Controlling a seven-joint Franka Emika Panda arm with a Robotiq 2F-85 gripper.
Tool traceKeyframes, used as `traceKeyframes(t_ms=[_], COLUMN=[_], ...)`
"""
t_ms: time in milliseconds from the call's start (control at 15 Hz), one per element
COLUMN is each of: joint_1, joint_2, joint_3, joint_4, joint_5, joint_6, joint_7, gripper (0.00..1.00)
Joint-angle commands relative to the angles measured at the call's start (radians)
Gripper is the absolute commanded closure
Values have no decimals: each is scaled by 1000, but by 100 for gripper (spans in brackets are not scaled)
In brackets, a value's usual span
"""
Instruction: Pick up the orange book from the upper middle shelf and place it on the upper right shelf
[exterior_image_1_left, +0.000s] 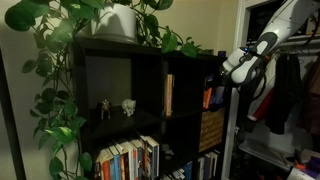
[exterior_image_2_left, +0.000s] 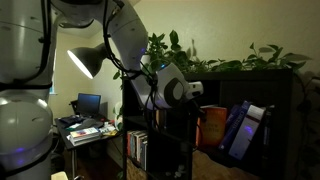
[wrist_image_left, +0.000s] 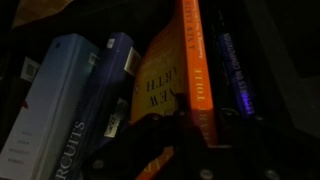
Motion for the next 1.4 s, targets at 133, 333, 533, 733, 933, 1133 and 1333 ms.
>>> traceKeyframes(t_ms=[133,333,533,733,933,1133,1333], joint_1=[-88,-121,-151,-228,-257,-224,-178], joint_2=[-112,-170,-238,-302,-370,-415,-439], joint_3=[102,102,97,135,178,195,203], joint_4=[-55,-91,-127,-153,-190,-221,-236], joint_5=[209,241,245,143,104,125,157], joint_6=[-48,-75,-131,-189,-244,-257,-259], joint_7=[-323,-430,-501,-451,-430,-433,-434], gripper=[94,94,94,94,94,94,94])
